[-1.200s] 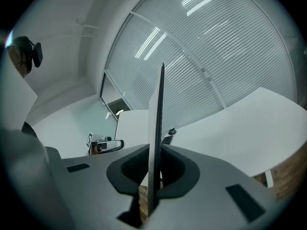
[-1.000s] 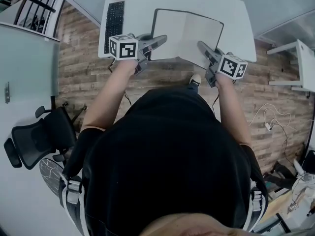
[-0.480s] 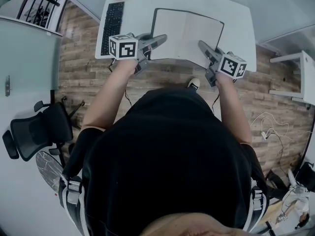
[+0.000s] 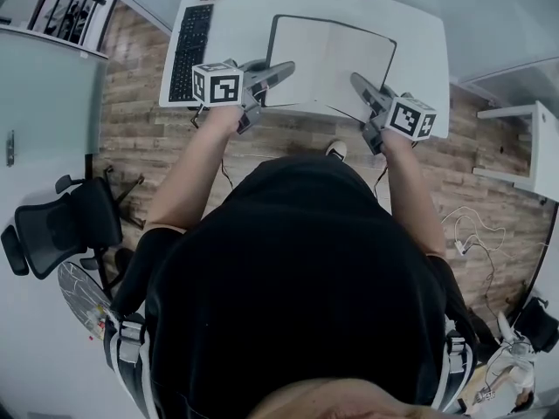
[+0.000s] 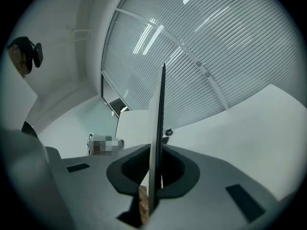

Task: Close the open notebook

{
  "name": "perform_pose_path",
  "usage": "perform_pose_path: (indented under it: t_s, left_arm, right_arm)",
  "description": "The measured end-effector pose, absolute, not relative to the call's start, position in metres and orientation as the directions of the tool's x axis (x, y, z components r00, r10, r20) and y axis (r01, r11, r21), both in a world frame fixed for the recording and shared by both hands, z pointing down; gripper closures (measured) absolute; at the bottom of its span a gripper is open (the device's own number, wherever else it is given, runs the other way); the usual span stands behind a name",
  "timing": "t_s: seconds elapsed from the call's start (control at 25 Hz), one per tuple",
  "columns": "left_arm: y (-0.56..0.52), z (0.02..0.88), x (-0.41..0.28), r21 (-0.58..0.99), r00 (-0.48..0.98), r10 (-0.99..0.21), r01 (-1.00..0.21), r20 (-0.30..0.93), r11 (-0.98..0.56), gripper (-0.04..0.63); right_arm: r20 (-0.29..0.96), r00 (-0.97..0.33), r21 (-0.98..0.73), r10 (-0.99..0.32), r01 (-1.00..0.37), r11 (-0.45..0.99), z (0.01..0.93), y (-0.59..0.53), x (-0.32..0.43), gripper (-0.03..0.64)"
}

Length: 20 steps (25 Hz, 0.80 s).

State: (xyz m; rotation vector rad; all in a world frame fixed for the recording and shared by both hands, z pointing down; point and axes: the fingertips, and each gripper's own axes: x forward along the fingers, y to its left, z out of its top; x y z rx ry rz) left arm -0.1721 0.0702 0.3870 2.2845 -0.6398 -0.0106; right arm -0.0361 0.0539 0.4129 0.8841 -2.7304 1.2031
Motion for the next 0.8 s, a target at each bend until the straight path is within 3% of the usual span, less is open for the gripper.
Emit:
perform_pose_path:
  t_s: [0.8]
  left_arm:
    - [-0.006,0.397,-0.091,0.681,0.851,-0.485,-0.477,0.201,-0.555,0.545]
  right_arm:
    - [0.233,-0.858,-0.695,-0.457,-0.476,0.539,0.426,-0.025,0.046,0.555]
